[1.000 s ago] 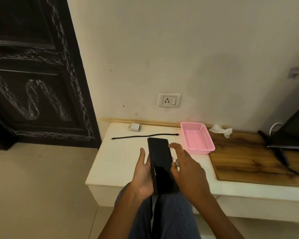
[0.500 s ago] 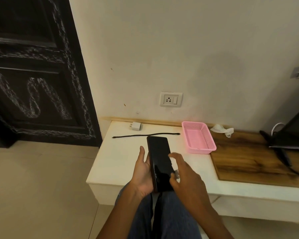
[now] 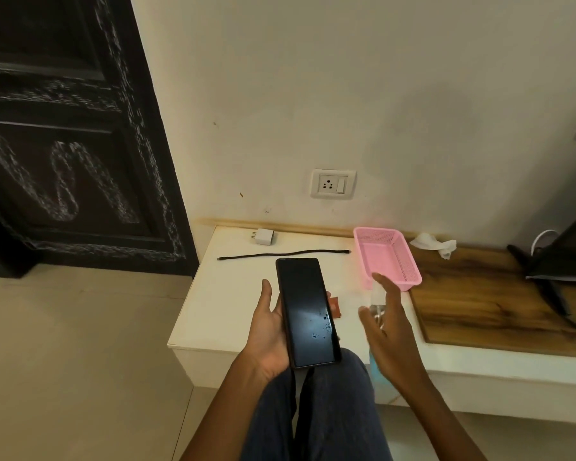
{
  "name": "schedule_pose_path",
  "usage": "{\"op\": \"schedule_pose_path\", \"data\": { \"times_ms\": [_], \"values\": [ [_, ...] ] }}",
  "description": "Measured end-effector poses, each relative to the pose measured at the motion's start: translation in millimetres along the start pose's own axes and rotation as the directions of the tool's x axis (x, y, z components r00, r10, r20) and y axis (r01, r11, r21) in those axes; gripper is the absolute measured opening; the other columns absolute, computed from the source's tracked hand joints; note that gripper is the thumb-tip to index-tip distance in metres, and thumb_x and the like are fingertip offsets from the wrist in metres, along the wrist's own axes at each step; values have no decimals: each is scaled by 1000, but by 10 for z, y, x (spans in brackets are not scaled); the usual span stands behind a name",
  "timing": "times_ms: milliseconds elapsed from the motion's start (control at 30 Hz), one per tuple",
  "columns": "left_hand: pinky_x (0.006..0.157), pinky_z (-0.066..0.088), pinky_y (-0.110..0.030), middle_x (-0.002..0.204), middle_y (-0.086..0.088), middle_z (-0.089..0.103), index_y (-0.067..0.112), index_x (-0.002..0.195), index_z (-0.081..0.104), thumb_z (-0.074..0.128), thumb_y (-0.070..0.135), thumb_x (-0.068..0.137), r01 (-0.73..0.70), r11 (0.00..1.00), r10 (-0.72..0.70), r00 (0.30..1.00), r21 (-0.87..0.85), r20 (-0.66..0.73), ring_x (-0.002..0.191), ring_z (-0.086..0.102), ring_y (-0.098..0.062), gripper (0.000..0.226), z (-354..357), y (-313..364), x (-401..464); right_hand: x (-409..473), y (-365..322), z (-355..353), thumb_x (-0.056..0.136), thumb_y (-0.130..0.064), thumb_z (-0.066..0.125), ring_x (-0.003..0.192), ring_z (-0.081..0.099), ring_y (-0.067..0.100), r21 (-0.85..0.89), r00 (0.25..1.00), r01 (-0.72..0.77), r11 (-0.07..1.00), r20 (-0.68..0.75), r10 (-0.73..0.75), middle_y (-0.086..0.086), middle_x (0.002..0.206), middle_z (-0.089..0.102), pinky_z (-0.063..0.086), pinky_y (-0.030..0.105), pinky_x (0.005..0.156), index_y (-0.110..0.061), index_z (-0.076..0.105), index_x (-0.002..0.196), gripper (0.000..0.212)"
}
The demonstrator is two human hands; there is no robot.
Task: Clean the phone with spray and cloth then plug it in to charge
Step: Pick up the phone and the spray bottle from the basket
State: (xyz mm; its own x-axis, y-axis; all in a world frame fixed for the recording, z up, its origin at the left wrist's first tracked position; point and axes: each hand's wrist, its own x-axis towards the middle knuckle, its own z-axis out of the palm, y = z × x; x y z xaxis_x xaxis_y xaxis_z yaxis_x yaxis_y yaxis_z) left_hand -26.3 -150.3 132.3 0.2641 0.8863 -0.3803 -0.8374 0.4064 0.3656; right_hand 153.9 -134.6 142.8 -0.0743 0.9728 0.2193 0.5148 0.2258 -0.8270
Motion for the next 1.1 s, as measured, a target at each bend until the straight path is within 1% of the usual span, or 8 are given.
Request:
{"op": "schedule_pose_path", "data": {
  "times_ms": [67,167,267,367,433,533,733,1100],
  "values": [
    [97,43,-55,118,-20,66,18,118,68,32,70,86,4,1000,-4,1000,6,0,98,67,-38,72,-9,-2,9,153,113,50,85,-34,43,111,52,29,51,1000,10,999,-10,-9,-13,139,31,45,52,96,-40,27,130,48],
    [94,45,-52,111,-20,69,19,111,72,31,69,86,-2,1000,2,1000,27,1,94,69,-38,70,-6,0,30,396,296,136,84,-39,45,122,46,25,57,999,-14,998,-32,16,-8,146,29,41,52,101,-30,23,138,59],
    [85,51,-55,113,-20,68,20,115,70,31,70,86,13,999,-13,1000,35,1,96,68,-38,70,-1,10,60,602,492,238,85,-36,53,123,47,25,48,997,-45,998,-60,48,1,147,32,42,47,101,-31,23,136,59],
    [80,51,-59,114,-20,68,19,114,71,33,70,85,30,999,-30,1000,27,-2,96,68,-39,70,-22,20,108,762,715,326,86,-19,65,117,51,27,9,991,-111,994,-77,111,8,137,43,43,39,99,-23,30,135,61],
    [87,47,-60,117,-20,67,20,112,72,34,71,84,32,999,-31,999,33,-12,100,67,-39,70,-44,28,141,830,829,364,84,-14,67,109,56,26,-11,980,-174,985,-99,172,10,127,50,44,35,94,-18,34,133,59],
    [94,45,-58,121,-18,65,21,112,71,34,71,83,35,998,-34,999,44,-34,104,65,-38,69,-90,47,242,935,1026,402,83,-12,67,107,58,28,-58,969,-217,974,-137,208,12,122,54,48,40,94,-14,37,128,54],
    [95,44,-54,117,-18,67,20,108,74,31,70,84,56,997,-54,997,44,-47,101,67,-35,70,-126,49,358,1047,1345,381,83,-10,67,109,56,31,-94,944,-297,950,-179,278,14,123,53,47,46,96,-14,37,127,53],
    [113,23,-57,124,-17,64,20,108,74,32,71,84,94,995,-92,994,28,-62,120,55,-34,70,-149,-20,462,1049,1526,357,80,-16,71,107,57,30,-112,933,-337,935,-171,315,12,124,54,48,43,95,-13,36,128,60]
  ]
}}
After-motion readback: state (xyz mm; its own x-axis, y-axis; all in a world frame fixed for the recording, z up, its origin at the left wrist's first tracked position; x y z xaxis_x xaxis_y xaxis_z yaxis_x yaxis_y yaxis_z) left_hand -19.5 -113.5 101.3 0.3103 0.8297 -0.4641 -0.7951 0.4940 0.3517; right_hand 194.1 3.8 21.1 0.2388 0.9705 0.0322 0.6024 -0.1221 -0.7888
